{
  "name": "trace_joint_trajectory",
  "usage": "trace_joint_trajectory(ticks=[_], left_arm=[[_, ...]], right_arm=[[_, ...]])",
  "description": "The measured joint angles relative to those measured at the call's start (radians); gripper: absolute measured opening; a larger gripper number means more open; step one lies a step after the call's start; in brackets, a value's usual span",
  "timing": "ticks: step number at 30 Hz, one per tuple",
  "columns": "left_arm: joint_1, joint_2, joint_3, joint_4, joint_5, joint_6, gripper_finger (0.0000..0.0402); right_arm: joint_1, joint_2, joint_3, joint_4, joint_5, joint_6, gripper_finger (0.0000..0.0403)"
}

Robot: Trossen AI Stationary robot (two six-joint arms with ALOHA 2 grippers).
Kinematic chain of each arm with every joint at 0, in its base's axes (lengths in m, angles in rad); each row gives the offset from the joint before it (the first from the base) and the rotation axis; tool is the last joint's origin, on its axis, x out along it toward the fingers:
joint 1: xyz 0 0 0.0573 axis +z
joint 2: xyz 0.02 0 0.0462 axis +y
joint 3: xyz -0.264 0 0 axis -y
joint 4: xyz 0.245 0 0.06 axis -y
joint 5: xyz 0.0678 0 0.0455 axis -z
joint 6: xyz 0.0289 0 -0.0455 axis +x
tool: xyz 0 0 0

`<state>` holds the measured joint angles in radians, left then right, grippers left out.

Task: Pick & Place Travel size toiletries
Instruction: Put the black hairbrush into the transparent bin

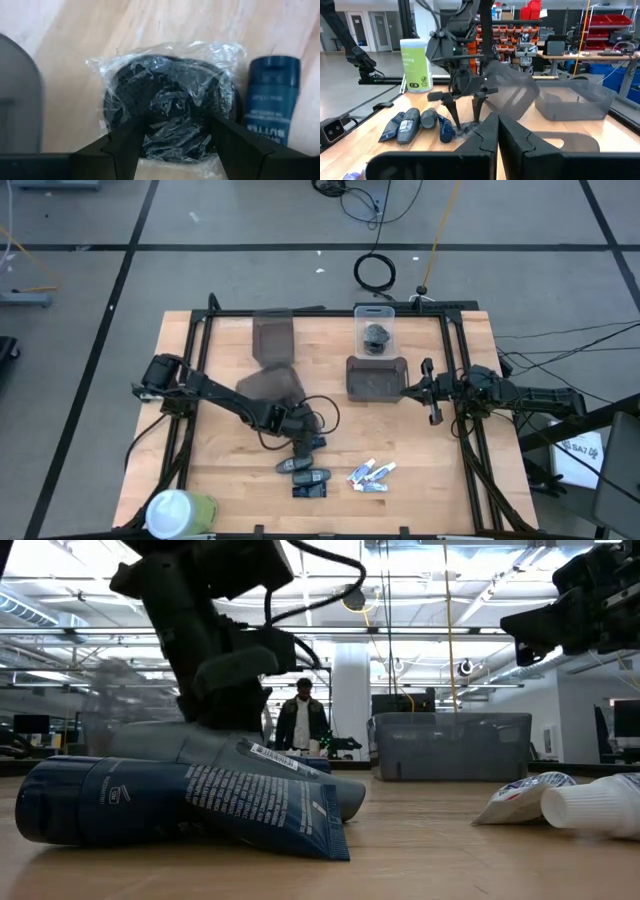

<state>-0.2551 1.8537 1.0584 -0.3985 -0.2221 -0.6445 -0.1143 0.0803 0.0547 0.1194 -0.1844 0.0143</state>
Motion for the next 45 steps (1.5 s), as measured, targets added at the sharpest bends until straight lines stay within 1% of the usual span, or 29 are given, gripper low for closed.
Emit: trace_joint_trajectory(ticks=[7, 14, 16, 18, 20, 26, 32, 34, 38, 45], left_arm=[[-0.003, 0.003, 0.000, 0.000, 0.012, -0.011, 0.0234], [-0.003, 0.000, 0.000, 0.000, 0.012, 0.020, 0.0234], [-0.003, 0.000, 0.000, 0.000, 0.013, 0.035, 0.0228], [-0.003, 0.000, 0.000, 0.000, 0.013, 0.041, 0.0212], [-0.003, 0.000, 0.000, 0.000, 0.013, 0.042, 0.0188], [-0.003, 0.000, -0.001, 0.000, 0.019, 0.044, 0.0098], [-0.003, -0.001, -0.001, 0.021, 0.048, 0.088, 0.0015], [-0.003, -0.002, -0.001, 0.037, 0.049, 0.093, 0.0005], [-0.003, -0.001, 0.014, 0.045, 0.055, 0.136, 0.0007], [-0.003, -0.001, 0.093, 0.048, 0.036, 0.249, 0.0002]], right_arm=[[0.000, 0.000, 0.000, 0.004, 0.000, 0.000, 0.0004], [0.000, 0.000, 0.000, 0.003, 0.000, 0.000, 0.0004], [0.000, 0.000, 0.000, 0.003, 0.000, 0.000, 0.0004], [0.000, 0.000, 0.000, 0.003, 0.000, 0.000, 0.0004], [0.000, 0.000, 0.000, 0.003, 0.000, 0.000, 0.0004], [0.000, 0.000, 0.000, 0.003, 0.000, 0.000, 0.0004], [0.000, 0.000, 0.000, 0.003, 0.000, 0.000, 0.0004], [0.000, 0.000, 0.000, 0.003, 0.000, 0.000, 0.0004], [0.000, 0.000, 0.000, 0.003, 0.000, 0.000, 0.0004], [0.000, 0.000, 0.000, 0.003, 0.000, 0.000, 0.0004]])
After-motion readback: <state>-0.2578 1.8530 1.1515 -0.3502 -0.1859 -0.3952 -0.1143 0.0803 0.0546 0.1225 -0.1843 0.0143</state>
